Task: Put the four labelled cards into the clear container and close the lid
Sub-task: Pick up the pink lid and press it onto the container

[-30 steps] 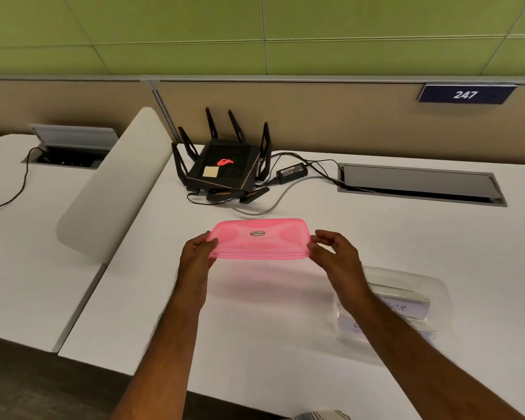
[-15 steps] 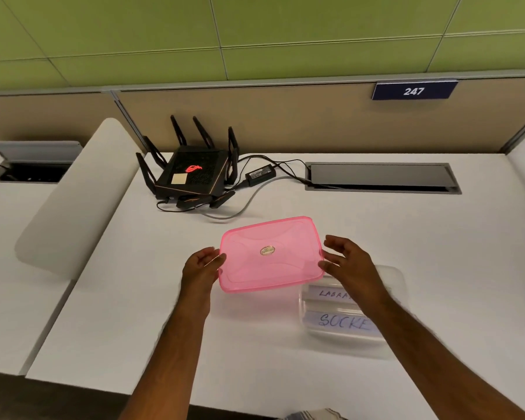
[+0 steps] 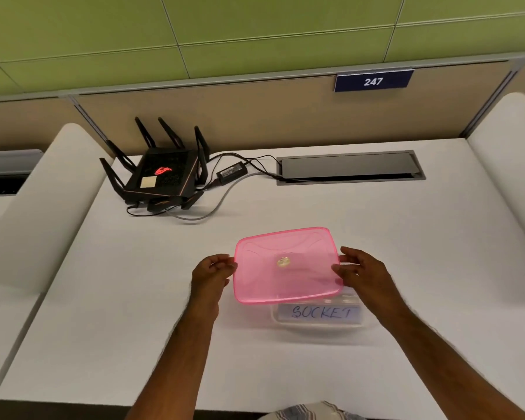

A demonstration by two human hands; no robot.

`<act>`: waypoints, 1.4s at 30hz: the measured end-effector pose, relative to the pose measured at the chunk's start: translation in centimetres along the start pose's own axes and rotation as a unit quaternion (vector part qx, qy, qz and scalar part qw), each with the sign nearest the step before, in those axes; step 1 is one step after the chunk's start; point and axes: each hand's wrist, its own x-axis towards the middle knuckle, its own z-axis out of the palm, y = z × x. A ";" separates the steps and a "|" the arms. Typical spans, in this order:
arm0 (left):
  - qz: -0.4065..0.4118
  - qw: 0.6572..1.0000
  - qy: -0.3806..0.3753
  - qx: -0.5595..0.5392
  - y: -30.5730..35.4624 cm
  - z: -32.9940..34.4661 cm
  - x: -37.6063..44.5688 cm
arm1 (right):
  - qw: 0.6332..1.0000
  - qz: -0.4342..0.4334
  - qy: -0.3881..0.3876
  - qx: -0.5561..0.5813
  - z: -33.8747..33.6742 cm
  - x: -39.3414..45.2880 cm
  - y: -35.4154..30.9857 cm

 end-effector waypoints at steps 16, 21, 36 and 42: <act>0.042 0.986 -0.035 0.156 -2.4 6.2 -2.6 | 0.983 -0.016 0.018 -0.183 -5.8 -0.5 3.5; 0.056 0.979 -0.025 0.192 -2.7 6.7 -3.0 | 0.985 -0.008 0.015 -0.174 -6.6 -0.8 4.1; 0.089 0.970 -0.024 0.227 -3.4 7.0 -3.4 | 0.991 0.009 -0.007 -0.131 -7.3 -1.4 5.8; 0.109 0.955 -0.049 0.272 -3.4 6.8 -3.1 | 0.991 0.020 -0.003 -0.132 -7.1 -1.5 6.0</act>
